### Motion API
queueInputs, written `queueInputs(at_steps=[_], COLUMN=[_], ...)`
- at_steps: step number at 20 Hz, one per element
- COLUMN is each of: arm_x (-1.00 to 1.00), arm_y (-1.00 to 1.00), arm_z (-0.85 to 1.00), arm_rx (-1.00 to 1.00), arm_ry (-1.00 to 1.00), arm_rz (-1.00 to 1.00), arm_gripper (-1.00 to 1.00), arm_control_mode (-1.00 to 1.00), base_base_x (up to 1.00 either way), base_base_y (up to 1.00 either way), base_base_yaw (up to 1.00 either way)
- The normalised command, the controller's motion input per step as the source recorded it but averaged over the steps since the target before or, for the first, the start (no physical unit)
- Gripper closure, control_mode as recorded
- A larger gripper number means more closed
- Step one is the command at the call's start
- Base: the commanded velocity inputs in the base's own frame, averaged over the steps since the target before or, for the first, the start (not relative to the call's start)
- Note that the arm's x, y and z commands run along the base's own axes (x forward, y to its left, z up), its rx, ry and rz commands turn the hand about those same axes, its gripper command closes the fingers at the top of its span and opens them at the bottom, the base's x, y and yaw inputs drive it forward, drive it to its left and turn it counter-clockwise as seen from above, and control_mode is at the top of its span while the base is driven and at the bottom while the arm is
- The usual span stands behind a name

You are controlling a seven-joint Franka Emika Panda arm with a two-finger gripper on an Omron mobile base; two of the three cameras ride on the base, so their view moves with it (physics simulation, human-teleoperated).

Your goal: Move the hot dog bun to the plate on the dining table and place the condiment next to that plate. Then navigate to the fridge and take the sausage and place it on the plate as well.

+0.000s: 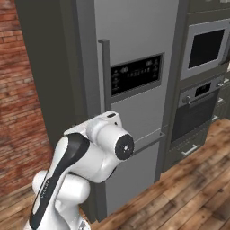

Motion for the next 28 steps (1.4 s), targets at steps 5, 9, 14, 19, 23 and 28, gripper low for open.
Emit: queueInputs(at_steps=[5, 9, 14, 19, 23, 28], arm_x=[0.85, 0.57, 0.47, 0.27, 0.39, 0.55], arm_y=[-0.06, -0.36, -0.45, -0.07, 0.0, 0.0], arm_z=[-0.04, -0.01, -0.01, -0.14, -0.12, -0.13], arm_rx=[0.09, 0.08, 0.07, 0.02, 0.0, 0.0], arm_ry=[-0.05, 0.0, 0.0, 0.0, 0.0, 0.0], arm_rz=[0.0, 0.0, 0.03, 0.13, 0.07, 0.0], arm_gripper=[-1.0, -1.0, -1.0, -1.0, -1.0, -1.0], arm_control_mode=[-1.0, -1.0, -1.0, -1.0, -1.0, -1.0], base_base_x=[0.0, 0.0, 0.0, 0.0, 0.0, 0.0], base_base_y=[0.0, 0.0, 0.0, 0.0, 0.0, 0.0], base_base_yaw=[0.0, 0.0, 0.0, 0.0, 0.0, 0.0])
